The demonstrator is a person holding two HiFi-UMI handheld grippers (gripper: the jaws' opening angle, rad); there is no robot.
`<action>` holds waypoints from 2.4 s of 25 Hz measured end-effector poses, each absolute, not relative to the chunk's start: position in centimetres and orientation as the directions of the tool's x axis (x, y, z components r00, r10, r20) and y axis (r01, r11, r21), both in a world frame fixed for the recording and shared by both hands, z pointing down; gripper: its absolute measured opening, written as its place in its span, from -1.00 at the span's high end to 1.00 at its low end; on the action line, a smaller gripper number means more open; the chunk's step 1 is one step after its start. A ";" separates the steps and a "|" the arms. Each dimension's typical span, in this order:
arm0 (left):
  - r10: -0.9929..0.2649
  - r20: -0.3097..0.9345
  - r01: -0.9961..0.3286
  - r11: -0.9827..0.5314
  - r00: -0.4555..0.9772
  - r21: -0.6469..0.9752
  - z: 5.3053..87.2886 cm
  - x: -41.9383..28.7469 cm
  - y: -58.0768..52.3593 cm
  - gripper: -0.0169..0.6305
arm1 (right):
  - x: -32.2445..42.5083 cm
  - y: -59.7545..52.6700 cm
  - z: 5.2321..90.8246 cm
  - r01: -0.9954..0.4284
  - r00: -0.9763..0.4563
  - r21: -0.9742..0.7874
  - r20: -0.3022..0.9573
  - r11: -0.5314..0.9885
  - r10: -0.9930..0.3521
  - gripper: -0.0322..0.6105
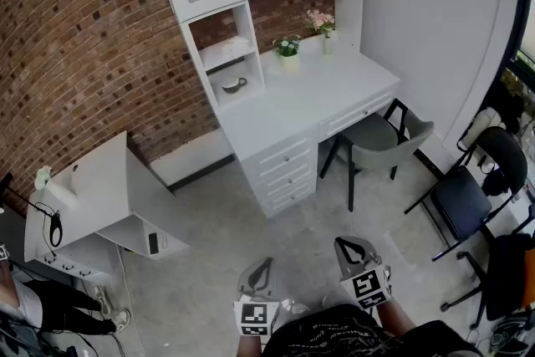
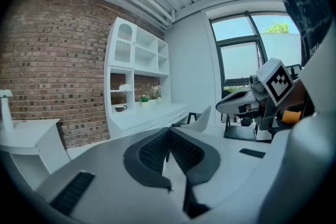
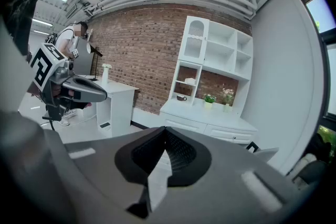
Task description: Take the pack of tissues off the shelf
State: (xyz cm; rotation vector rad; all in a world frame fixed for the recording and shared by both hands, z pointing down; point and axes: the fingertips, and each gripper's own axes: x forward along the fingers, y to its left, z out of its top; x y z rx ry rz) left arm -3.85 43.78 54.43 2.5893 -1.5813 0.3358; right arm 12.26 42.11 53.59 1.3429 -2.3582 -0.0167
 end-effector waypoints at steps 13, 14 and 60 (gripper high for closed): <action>-0.881 0.216 -0.880 -0.454 0.421 -0.139 53.1 -6.0 43.4 0.92 | 12.0 40.7 52.0 -0.814 -0.419 0.291 0.306 0.503 -0.855 0.89; -0.882 0.216 -0.880 -0.453 0.419 -0.142 53.1 -6.2 43.5 0.92 | 12.1 40.7 52.0 -0.817 -0.413 0.294 0.301 0.496 -0.859 0.89; -0.919 0.180 -0.920 -0.374 0.351 -0.114 51.9 -6.6 32.6 0.92 | 12.8 27.9 52.5 -0.725 -0.456 0.401 0.329 0.560 -0.827 0.89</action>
